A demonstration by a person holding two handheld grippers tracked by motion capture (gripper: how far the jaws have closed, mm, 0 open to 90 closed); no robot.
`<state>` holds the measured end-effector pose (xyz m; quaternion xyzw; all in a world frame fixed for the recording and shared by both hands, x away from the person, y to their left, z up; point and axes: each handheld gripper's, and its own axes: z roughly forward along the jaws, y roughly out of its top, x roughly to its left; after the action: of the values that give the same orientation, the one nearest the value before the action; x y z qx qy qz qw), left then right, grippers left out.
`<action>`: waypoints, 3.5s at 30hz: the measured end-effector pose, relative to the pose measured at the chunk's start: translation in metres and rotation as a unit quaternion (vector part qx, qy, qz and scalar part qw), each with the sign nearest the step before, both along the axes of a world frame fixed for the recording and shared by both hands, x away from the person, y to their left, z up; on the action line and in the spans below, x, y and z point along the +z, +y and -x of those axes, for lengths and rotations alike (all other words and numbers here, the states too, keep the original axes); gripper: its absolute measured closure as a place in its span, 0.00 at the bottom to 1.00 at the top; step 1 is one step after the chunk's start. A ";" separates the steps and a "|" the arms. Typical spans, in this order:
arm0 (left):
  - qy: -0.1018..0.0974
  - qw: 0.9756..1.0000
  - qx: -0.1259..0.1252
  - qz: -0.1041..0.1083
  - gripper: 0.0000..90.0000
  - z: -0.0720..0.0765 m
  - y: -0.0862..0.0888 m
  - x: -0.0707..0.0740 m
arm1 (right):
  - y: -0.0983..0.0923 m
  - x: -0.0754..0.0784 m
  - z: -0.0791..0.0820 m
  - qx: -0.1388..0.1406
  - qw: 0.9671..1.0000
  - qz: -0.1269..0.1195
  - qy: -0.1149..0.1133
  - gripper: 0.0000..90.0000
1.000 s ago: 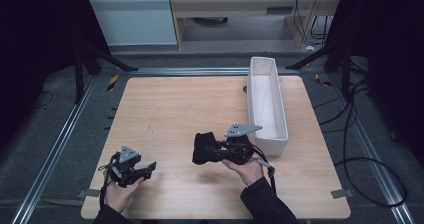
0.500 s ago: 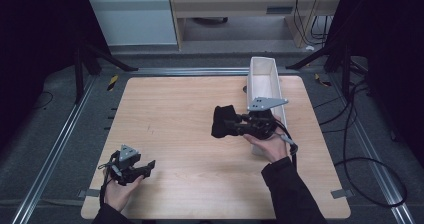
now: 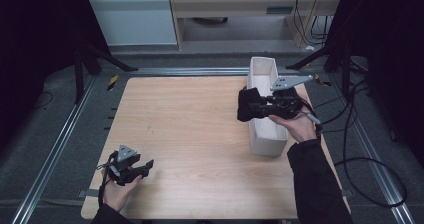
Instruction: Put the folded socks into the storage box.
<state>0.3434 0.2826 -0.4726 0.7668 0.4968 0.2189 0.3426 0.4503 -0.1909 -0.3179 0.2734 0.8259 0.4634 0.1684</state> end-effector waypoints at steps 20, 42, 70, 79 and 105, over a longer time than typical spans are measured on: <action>0.001 1.000 -0.006 -0.004 0.48 -0.001 -0.001 0.000 | -0.046 -0.019 -0.033 0.031 0.985 0.164 0.045 0.78; 0.005 1.000 -0.010 -0.007 0.48 -0.001 -0.002 -0.002 | -0.010 -0.085 -0.038 0.185 0.916 0.339 0.109 0.77; 0.012 1.000 -0.015 -0.011 0.48 -0.001 -0.004 -0.003 | -0.015 -0.078 -0.034 0.186 0.938 0.272 0.107 0.81; 0.013 1.000 -0.015 -0.011 0.48 -0.001 -0.004 -0.003 | -0.002 -0.099 -0.038 0.198 0.921 0.308 0.130 0.80; -0.004 1.000 0.003 0.014 0.55 0.000 0.010 0.011 | -0.060 -0.042 0.047 -0.143 0.990 0.011 0.002 0.26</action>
<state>0.3429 0.2926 -0.4619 0.7591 0.5011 0.2162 0.3549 0.4037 -0.2509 -0.3595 0.3876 0.7841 0.4245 0.2339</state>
